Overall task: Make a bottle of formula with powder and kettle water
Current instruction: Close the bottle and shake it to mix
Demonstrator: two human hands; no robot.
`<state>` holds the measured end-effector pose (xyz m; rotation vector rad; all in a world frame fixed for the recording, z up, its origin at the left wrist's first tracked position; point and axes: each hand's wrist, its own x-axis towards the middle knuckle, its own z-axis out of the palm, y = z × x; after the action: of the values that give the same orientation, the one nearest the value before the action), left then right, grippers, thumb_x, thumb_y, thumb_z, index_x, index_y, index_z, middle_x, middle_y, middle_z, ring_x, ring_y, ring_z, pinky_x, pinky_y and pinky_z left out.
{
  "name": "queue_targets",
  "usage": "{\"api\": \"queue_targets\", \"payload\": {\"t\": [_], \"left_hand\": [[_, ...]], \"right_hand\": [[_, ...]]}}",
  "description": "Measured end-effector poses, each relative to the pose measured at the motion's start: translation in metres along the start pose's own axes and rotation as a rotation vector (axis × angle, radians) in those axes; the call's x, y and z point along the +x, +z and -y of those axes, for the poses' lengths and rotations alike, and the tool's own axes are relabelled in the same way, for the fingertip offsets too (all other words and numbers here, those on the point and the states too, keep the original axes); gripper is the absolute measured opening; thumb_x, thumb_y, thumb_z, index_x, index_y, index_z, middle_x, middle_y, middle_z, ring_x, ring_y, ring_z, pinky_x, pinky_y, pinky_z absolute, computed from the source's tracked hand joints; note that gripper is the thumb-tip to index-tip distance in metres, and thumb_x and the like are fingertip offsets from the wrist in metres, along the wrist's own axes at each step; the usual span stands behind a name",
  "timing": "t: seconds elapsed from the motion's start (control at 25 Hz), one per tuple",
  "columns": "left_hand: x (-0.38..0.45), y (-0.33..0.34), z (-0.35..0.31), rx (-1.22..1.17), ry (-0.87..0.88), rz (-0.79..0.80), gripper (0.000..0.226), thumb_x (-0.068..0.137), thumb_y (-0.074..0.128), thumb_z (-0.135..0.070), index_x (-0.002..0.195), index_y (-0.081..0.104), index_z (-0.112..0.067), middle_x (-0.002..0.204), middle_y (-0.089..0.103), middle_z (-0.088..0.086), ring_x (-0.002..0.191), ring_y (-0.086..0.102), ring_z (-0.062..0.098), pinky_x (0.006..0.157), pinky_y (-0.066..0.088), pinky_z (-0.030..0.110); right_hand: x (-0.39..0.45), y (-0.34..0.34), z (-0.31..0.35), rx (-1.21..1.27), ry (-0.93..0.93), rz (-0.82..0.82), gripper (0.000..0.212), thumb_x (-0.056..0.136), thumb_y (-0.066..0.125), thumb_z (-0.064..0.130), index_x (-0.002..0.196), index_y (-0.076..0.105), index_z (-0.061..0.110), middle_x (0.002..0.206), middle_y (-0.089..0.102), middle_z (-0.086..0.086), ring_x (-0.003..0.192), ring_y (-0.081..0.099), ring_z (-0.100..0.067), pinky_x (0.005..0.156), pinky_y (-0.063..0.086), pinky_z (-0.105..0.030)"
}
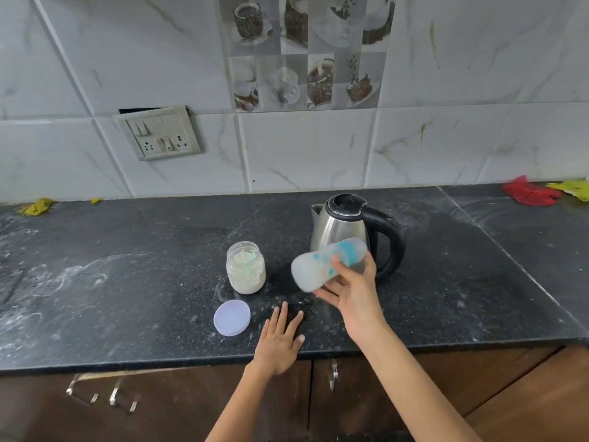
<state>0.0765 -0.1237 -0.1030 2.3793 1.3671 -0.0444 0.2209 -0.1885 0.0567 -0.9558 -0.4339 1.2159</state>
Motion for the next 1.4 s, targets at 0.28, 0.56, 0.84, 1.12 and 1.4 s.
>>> {"api": "queue_targets", "payload": {"t": [0.28,0.56,0.84,1.12,1.4], "left_hand": [[-0.001,0.0,0.0,-0.08,0.03,-0.039,0.055,0.101,0.031,-0.036,0.151,0.013,-0.023,0.161,0.003,0.005,0.149,-0.003,0.028,0.122,0.002,0.042],[-0.002,-0.001,0.0,-0.158,0.059,-0.082,0.052,0.101,0.036,-0.031,0.149,0.017,-0.023,0.161,0.008,0.007,0.149,0.002,0.027,0.122,0.006,0.041],[-0.007,-0.003,-0.004,-0.301,0.071,-0.076,0.049,0.1,0.042,-0.021,0.145,0.025,-0.014,0.157,0.022,0.013,0.147,0.014,0.032,0.12,0.015,0.042],[-0.006,0.008,0.003,-0.168,-0.093,-0.047,0.064,0.094,0.051,-0.041,0.147,0.029,-0.012,0.155,0.03,0.012,0.144,0.026,0.028,0.116,0.022,0.031],[-0.003,0.006,0.002,-0.19,0.047,-0.099,0.056,0.099,0.043,-0.031,0.149,0.021,-0.019,0.159,0.016,0.012,0.148,0.008,0.032,0.121,0.012,0.041]], "right_hand": [[-0.013,0.0,-0.02,-0.097,0.041,0.031,0.073,0.084,0.073,0.008,0.136,0.036,0.044,0.116,0.071,-0.008,0.096,0.074,-0.031,0.064,0.062,-0.044],[-0.022,-0.003,-0.021,-0.15,0.07,0.068,0.071,0.084,0.074,0.009,0.134,0.039,0.045,0.116,0.071,-0.007,0.095,0.074,-0.031,0.066,0.062,-0.047],[-0.034,0.0,-0.022,-0.24,0.104,0.181,0.079,0.076,0.081,0.013,0.132,0.04,0.05,0.118,0.071,-0.008,0.098,0.074,-0.031,0.069,0.062,-0.051],[-0.029,0.002,-0.017,-0.275,0.106,0.194,0.077,0.079,0.08,0.015,0.136,0.038,0.046,0.113,0.074,-0.007,0.099,0.073,-0.031,0.069,0.062,-0.051],[-0.021,-0.002,-0.017,-0.211,0.069,0.079,0.079,0.081,0.077,0.012,0.139,0.036,0.047,0.114,0.072,-0.006,0.094,0.075,-0.028,0.066,0.062,-0.047]]}}
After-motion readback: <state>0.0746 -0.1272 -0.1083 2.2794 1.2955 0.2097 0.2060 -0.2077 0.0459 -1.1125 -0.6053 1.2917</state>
